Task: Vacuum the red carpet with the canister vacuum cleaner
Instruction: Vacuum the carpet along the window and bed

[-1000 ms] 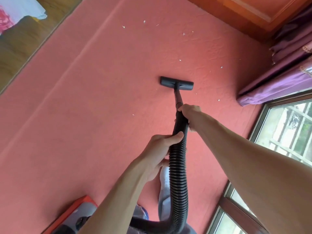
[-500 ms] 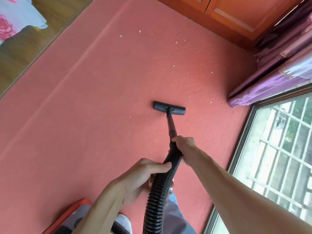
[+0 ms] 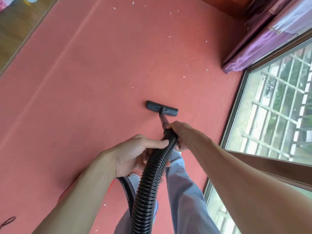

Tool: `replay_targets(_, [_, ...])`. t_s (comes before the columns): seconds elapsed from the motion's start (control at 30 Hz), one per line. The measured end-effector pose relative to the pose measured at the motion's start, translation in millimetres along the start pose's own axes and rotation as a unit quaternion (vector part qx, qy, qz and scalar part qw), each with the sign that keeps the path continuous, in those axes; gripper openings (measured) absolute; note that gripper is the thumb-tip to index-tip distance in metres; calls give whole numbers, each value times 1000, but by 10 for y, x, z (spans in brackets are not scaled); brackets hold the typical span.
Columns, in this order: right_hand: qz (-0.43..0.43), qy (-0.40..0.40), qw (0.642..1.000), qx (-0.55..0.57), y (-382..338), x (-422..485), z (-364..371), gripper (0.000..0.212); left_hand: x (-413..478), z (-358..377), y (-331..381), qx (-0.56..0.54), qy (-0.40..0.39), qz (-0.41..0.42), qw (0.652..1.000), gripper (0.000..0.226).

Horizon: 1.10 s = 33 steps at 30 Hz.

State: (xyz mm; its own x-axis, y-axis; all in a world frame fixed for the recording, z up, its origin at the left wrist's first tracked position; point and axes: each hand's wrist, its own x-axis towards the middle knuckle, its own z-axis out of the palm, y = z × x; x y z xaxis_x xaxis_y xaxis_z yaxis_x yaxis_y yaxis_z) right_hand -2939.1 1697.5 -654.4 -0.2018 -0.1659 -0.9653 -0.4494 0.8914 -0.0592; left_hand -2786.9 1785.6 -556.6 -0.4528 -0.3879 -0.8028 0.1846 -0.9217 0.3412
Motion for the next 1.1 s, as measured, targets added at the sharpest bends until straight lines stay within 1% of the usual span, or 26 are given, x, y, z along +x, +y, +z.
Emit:
replay_targets(0.13, [19,-11,999,-25,260,-183,96,18,-267,40,-194,20,-26,-4,999,30])
replay_targets(0.23, [20,-19,999,-31,354,-211,123,20,-323,75,-282,35,-26,-5,999,33])
replay_targets(0.3, [8,-19,999,-30,331,-156,140,20,-273,61,-319,32,-13,-4,999,33])
replay_targets(0.37, [-14,-1,999,-32,306,-43,172,17,-157,53,-367,16,10,-4,1000,35])
replay_targets(0.47, [-51,21,998,-23,267,111,223,12,15,86,-424,12,38,-2,999,32])
replay_targets(0.57, [-60,20,997,-47,255,127,150,12,34,76,-412,6,19,-2,1000,34])
replay_targets(0.63, [-40,12,996,-74,321,79,49,15,-21,80,-385,9,-9,-13,1000,37])
replay_targets(0.7, [-30,-4,997,-77,334,27,-18,16,-58,110,-359,20,-25,-20,999,34])
replay_targets(0.73, [-33,-7,997,-72,299,31,-22,16,-51,127,-336,24,-22,-16,999,32])
replay_targets(0.83, [-55,6,997,-57,100,101,38,17,45,144,-240,11,36,6,999,30])
replay_targets(0.9, [-67,18,996,-51,-16,165,80,16,104,112,-179,3,56,9,998,29])
replay_targets(0.97, [-60,12,997,-53,-32,161,95,15,106,80,-150,3,47,-4,999,31])
replay_targets(1.1, [-31,-18,997,-75,104,44,-22,16,7,124,-154,19,-9,-36,999,41])
